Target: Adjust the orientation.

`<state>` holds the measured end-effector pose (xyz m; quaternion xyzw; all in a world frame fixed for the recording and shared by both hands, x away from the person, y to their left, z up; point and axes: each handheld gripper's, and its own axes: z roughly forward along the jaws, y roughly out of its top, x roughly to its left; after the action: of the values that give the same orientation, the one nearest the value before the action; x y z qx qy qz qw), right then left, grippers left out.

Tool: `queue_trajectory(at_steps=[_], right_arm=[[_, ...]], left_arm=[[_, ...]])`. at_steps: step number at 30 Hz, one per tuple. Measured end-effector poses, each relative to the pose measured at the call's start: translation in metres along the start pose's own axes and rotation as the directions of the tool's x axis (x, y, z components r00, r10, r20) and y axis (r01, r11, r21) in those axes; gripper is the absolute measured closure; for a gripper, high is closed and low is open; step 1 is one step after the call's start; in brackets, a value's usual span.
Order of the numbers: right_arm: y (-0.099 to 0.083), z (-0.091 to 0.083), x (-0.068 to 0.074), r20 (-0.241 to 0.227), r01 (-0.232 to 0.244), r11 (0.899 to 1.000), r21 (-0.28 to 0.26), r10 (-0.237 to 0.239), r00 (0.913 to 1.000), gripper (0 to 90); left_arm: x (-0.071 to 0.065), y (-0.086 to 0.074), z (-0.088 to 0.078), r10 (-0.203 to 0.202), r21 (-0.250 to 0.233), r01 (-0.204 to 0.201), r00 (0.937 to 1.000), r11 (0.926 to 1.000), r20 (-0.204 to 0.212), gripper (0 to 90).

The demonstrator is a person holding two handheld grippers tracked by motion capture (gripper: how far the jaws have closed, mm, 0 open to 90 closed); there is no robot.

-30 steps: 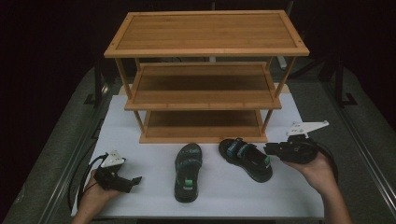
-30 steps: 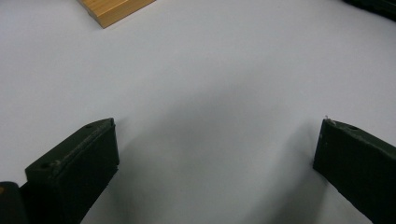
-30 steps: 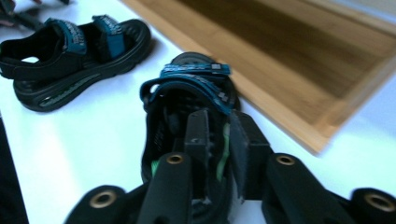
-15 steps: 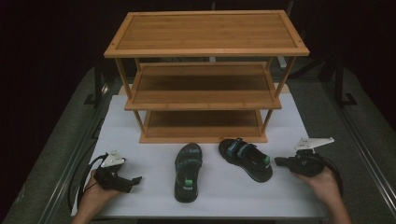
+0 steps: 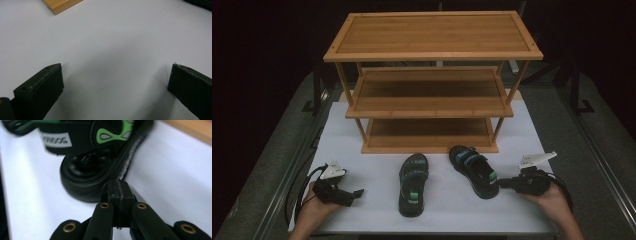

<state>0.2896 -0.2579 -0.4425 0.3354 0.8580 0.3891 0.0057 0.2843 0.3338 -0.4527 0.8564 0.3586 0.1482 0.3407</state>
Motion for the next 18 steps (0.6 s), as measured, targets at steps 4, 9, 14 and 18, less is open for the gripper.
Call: queue_trajectory(at_steps=[4, 9, 14, 18], right_arm=[[0.003, 0.008, 0.01, -0.092, 0.051, 0.998, 0.025, -0.048, 0.9946, 89.5], [0.009, 0.017, 0.021, -0.138, 0.1, 0.994, 0.042, -0.094, 0.986, 89.4], [0.009, 0.004, 0.015, -0.092, 0.083, 0.996, 0.009, -0.082, 0.9923, 81.8], [0.018, -0.012, 0.013, -0.035, 0.067, 0.996, -0.056, -0.069, 0.997, 71.9]], left_arm=[[0.0, 0.0, 0.0, 0.0, 0.0, 0.0, 1.0, 1.0, 0.0, 0.0], [0.0, 0.0, 0.0, 0.0, 0.0, 0.0, 1.0, 1.0, 0.0, 0.0], [0.0, 0.0, 0.0, 0.0, 0.0, 0.0, 1.0, 1.0, 0.001, 0.0], [0.0, 0.0, 0.0, 0.0, 0.0, 0.0, 1.0, 1.0, 0.0, 0.0]])
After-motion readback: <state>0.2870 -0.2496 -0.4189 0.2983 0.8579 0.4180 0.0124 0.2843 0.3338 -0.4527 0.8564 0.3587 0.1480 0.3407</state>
